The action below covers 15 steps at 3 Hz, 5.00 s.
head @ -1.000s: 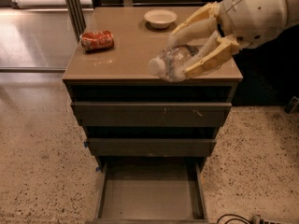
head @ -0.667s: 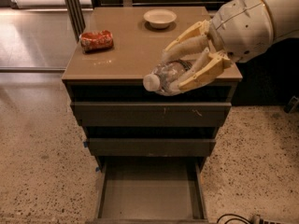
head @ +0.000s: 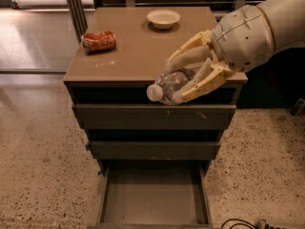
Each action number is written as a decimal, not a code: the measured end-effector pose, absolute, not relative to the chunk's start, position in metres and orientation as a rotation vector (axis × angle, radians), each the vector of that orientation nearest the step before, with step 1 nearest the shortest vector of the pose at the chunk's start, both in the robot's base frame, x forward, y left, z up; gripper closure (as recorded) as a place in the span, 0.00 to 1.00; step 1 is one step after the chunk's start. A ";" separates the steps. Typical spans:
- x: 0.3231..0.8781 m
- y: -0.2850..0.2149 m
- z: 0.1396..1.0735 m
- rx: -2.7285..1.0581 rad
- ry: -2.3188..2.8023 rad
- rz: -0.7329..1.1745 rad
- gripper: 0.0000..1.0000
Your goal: Place water bottle into bottom drawer
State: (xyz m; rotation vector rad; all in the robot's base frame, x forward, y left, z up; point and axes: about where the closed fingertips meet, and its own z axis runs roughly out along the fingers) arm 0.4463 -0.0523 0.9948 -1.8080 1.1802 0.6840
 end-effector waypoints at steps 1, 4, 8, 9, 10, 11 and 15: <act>0.436 -0.055 0.976 -1.810 1.215 0.571 1.00; 0.387 -0.062 0.772 -1.602 1.541 0.610 1.00; 0.386 -0.049 0.650 -1.606 1.676 0.602 1.00; 0.400 -0.044 0.587 -1.554 1.722 0.596 1.00; 0.407 -0.042 0.566 -1.514 1.742 0.597 1.00; 0.407 -0.039 0.563 -1.514 1.737 0.602 1.00; 0.470 0.039 0.383 -1.394 1.751 0.731 1.00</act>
Offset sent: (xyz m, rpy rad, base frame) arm -0.0770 -0.0263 -0.2491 -0.1396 0.1828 -0.3336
